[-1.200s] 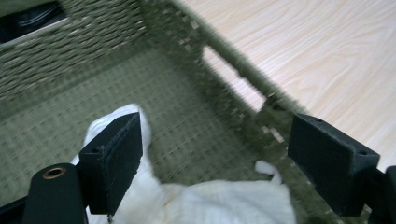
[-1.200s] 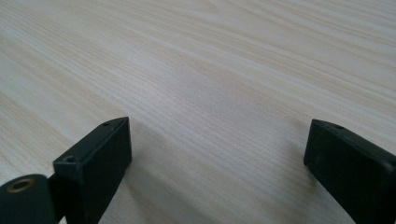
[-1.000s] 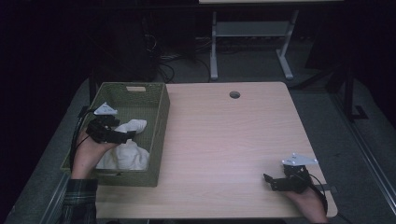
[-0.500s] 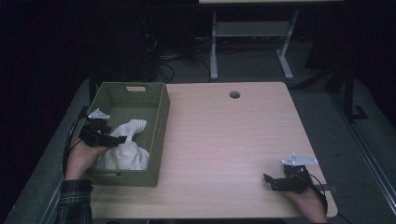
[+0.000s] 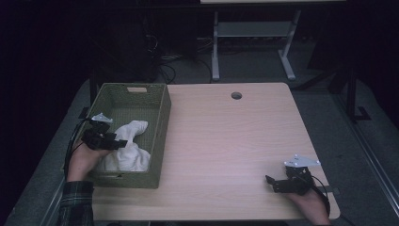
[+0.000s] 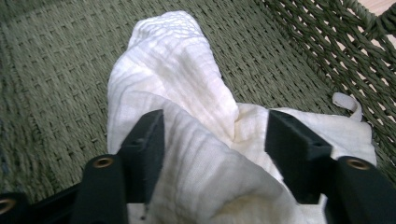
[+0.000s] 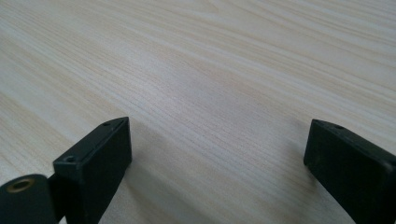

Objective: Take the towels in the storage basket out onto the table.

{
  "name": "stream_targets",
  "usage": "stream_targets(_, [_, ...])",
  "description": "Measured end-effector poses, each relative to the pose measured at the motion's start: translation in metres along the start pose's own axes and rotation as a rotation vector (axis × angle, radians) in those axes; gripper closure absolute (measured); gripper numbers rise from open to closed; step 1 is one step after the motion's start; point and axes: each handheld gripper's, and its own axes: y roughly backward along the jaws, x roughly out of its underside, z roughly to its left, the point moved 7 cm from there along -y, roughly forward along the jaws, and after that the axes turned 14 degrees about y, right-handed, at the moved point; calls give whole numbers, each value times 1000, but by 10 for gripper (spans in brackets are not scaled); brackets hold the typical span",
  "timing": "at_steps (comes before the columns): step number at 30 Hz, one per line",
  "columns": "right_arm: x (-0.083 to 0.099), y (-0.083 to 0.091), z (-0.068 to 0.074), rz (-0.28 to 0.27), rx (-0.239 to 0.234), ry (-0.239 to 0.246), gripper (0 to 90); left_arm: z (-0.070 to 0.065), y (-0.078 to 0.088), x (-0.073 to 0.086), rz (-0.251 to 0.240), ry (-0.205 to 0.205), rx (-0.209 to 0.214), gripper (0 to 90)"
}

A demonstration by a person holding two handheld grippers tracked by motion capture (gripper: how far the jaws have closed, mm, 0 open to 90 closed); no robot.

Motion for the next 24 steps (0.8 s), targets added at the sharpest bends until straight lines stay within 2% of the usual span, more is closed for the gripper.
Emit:
stream_targets(4, [0, 0, 0, 0, 0, 0, 72, 4, -3, 3, 24, 0, -2, 481])
stream_targets(7, [0, 0, 0, 0, 0, 0, 72, 5, -4, 5, 43, 11, -2, 601])
stream_targets(11, [0, 0, 0, 0, 0, -1, 73, 5, -3, 3, 28, 5, 3, 763])
stream_targets(13, [0, 0, 0, 0, 1, -1, 73, 4, 0, 1, 9, 11, 13, 809])
stream_targets(18, [0, 0, 0, 0, 1, -1, 74, 2, 11, -5, -28, 21, 30, 838])
stream_targets(24, [0, 0, 0, 0, 1, -2, 74, -10, 27, -18, -98, 21, 78, 843])
